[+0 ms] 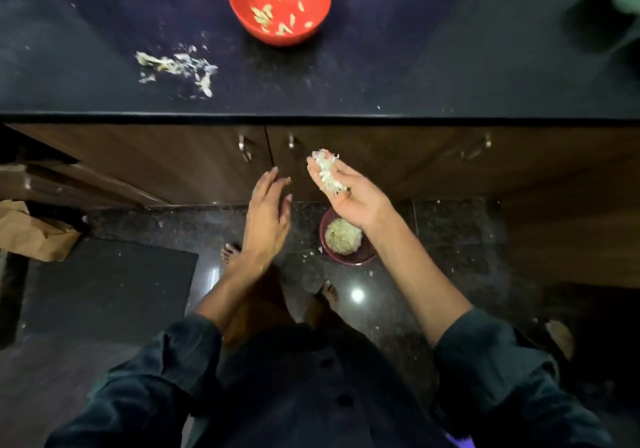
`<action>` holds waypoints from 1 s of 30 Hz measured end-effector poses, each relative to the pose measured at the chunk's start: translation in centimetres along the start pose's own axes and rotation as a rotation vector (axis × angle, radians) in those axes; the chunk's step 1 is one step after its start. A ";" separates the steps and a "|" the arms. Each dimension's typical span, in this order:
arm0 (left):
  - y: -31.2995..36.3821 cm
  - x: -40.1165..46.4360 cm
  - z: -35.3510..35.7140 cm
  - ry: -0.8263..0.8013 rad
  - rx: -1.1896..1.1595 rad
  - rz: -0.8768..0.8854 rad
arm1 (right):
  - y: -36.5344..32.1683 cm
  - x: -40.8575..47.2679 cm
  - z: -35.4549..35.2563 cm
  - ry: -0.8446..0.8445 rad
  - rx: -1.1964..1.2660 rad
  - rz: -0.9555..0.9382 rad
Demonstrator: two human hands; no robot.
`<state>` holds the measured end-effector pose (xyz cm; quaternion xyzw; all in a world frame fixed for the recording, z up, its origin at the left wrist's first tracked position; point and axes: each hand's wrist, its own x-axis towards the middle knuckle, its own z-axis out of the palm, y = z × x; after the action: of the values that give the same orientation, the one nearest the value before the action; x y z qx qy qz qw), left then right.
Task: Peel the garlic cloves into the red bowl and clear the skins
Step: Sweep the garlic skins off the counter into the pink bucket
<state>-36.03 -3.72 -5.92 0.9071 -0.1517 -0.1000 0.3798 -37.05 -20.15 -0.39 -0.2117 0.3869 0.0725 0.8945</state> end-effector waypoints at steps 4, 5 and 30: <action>-0.7 -2.6 4.8 -0.205 0.038 -0.057 | 0.4 -0.1 -6.8 0.101 0.041 0.030; -1.1 -3.1 5.3 -0.259 0.048 -0.068 | 0.6 -0.3 -7.6 0.128 0.021 0.027; -23.6 6.9 45.6 -0.736 0.362 0.069 | 8.1 37.6 -45.2 0.528 -0.955 -0.005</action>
<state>-38.44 -20.42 -54.90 0.8573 -0.3229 -0.3765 0.1379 -43.35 -33.81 -57.78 -0.6064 0.5220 0.1824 0.5715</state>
